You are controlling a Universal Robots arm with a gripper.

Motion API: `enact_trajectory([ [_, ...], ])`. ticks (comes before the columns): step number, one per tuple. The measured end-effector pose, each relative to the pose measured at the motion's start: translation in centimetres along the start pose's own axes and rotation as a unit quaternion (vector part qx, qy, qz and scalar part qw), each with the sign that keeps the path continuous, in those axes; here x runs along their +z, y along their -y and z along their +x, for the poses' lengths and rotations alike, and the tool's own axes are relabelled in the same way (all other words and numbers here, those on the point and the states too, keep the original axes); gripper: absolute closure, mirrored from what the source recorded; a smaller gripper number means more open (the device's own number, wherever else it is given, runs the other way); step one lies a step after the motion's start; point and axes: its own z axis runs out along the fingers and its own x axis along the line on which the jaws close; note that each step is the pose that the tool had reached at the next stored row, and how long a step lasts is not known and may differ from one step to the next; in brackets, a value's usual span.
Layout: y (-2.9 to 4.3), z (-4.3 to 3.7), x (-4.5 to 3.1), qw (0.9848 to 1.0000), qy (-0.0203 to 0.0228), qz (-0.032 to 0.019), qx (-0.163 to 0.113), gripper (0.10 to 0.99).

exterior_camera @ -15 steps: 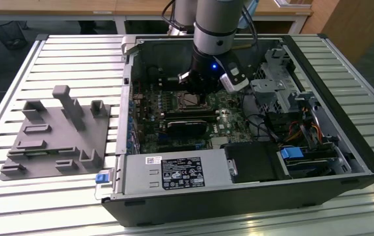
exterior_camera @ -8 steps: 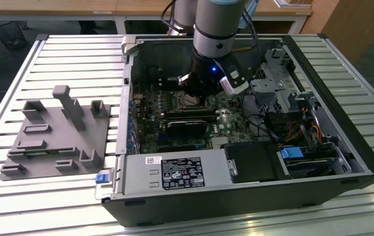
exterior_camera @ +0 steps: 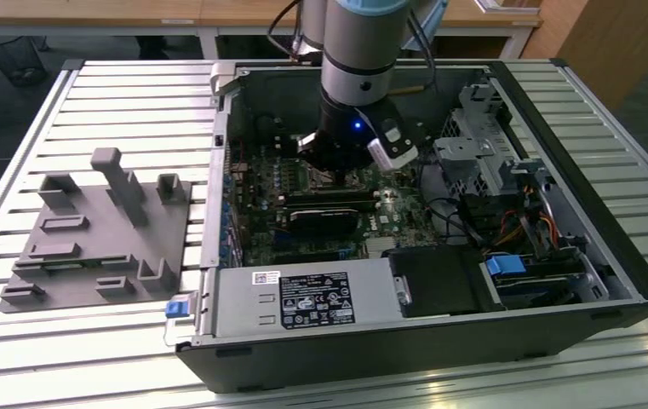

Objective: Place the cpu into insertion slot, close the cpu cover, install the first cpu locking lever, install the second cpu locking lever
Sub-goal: 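Install the second cpu locking lever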

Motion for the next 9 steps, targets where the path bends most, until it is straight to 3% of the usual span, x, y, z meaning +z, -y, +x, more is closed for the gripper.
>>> enact_trajectory([
  [3,0.0,0.73,0.14,1.0,0.0,-0.0013,0.0,0.98],
  [9,0.17,1.05,0.69,0.9999,0.0004,-0.0105,0.0,0.98],
])
